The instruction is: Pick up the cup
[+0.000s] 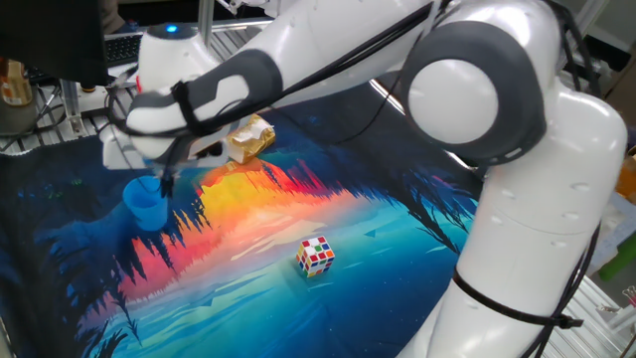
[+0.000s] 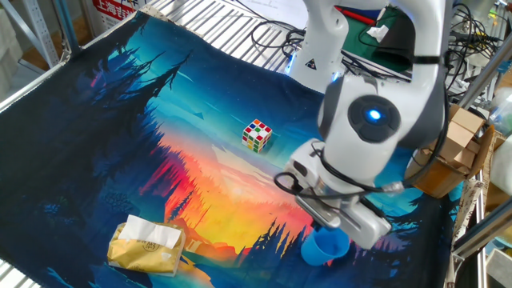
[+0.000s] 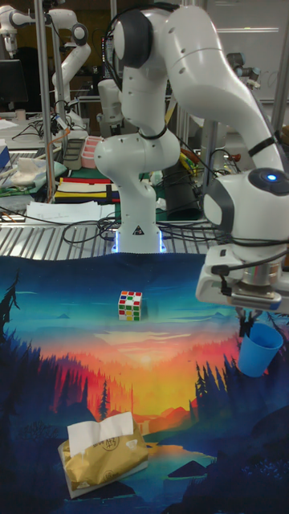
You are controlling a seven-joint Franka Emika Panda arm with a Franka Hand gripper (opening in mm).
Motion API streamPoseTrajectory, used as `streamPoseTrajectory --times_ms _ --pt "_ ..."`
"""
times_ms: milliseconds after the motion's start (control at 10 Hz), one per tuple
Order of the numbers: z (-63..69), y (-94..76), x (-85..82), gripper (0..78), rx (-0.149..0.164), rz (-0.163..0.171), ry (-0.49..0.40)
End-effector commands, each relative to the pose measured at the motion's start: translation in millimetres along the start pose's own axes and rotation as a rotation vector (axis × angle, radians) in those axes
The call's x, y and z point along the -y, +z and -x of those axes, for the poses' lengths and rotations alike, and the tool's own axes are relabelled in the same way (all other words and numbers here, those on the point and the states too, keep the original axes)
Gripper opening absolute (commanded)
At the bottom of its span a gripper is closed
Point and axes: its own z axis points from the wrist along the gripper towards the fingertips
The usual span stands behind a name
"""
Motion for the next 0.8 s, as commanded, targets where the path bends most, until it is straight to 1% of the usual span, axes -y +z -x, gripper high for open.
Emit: streamPoseTrajectory --times_ms 100,200,300,400,600,700,800 --pt "17.5 -31.8 52.2 1.1 -0.029 0.007 -0.091" --pt "18.2 -32.2 55.6 1.1 -0.029 0.007 -0.097" --pt "23.2 -35.2 80.6 1.1 -0.027 0.007 -0.139" --pt "24.5 -38.9 91.4 1.1 -0.024 0.005 -0.159" --pt "25.6 -45.4 107.9 1.1 -0.025 0.006 -0.2" --pt "25.9 -45.9 110.2 1.1 -0.025 0.006 -0.206" --pt "27.7 -47.0 121.9 1.1 -0.022 0.009 -0.251"
